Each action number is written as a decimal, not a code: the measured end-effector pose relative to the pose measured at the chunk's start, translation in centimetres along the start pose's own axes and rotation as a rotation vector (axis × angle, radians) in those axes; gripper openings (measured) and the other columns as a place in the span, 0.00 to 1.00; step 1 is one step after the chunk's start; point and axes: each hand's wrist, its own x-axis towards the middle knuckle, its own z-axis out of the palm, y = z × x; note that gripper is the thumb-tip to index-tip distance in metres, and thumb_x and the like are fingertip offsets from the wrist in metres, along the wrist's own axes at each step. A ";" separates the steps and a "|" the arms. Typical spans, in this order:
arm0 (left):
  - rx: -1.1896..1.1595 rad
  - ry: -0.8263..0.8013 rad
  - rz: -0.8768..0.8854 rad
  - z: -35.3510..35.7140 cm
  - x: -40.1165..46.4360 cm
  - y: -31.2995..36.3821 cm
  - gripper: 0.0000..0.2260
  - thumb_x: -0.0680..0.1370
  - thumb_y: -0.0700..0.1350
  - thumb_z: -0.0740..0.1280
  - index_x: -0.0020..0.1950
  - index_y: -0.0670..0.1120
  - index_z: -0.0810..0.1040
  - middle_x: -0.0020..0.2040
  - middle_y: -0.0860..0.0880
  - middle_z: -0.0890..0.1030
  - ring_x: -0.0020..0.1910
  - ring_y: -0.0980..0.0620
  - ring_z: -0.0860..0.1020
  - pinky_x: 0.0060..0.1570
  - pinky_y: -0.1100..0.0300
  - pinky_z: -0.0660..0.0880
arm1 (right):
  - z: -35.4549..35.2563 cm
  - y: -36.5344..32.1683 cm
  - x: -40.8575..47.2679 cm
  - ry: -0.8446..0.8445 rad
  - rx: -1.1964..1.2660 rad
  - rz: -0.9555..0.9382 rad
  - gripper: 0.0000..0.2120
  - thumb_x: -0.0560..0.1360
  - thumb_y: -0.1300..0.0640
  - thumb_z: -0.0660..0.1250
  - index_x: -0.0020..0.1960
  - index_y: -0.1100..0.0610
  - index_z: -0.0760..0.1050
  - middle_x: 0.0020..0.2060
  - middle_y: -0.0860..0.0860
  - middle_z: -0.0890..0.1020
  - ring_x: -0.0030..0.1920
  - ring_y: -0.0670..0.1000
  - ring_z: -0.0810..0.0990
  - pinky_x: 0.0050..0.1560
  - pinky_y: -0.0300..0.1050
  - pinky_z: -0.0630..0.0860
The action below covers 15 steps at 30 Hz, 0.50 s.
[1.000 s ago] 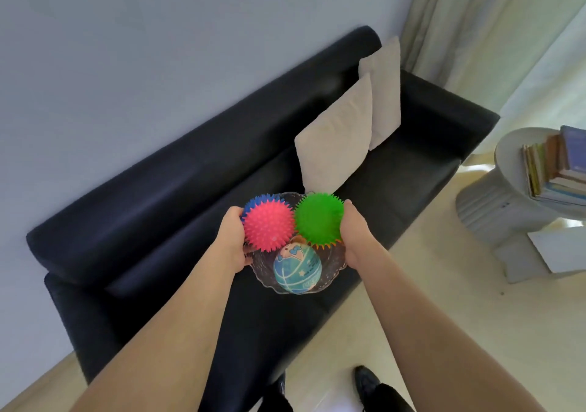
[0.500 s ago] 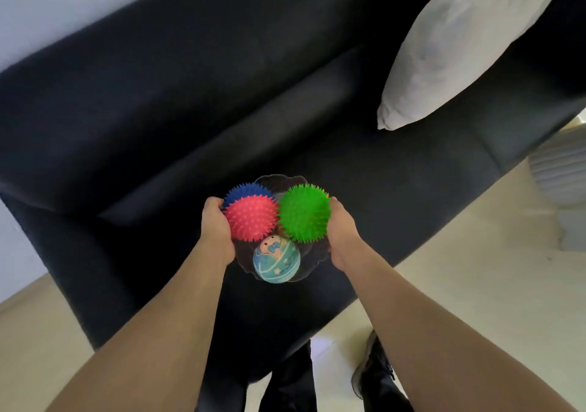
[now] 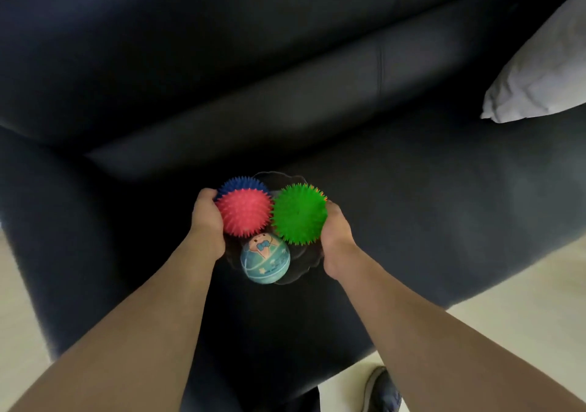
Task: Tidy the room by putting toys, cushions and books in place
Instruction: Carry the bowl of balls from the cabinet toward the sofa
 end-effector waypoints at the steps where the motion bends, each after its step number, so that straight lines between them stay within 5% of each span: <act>1: 0.013 0.019 0.011 0.0 0.0 0.3 0.19 0.76 0.58 0.60 0.55 0.46 0.79 0.54 0.45 0.81 0.54 0.44 0.79 0.60 0.46 0.74 | -0.1 -0.2 -0.4 0.004 -0.010 0.006 0.26 0.73 0.36 0.58 0.65 0.48 0.74 0.58 0.52 0.81 0.55 0.55 0.80 0.61 0.52 0.74; 6: 0.493 0.259 0.261 1.1 -6.1 3.2 0.27 0.77 0.58 0.55 0.74 0.47 0.67 0.70 0.41 0.71 0.67 0.39 0.69 0.67 0.41 0.67 | -2.7 -3.5 -6.8 0.079 -0.128 -0.010 0.27 0.81 0.42 0.52 0.76 0.53 0.60 0.72 0.54 0.68 0.71 0.56 0.66 0.67 0.53 0.62; 15: 0.868 -0.079 0.700 8.1 -28.8 5.9 0.26 0.81 0.53 0.61 0.76 0.43 0.64 0.72 0.39 0.70 0.70 0.39 0.67 0.71 0.46 0.63 | -15.1 -9.7 -26.9 0.178 -0.026 -0.148 0.28 0.81 0.43 0.55 0.78 0.50 0.55 0.75 0.49 0.63 0.74 0.55 0.62 0.71 0.55 0.58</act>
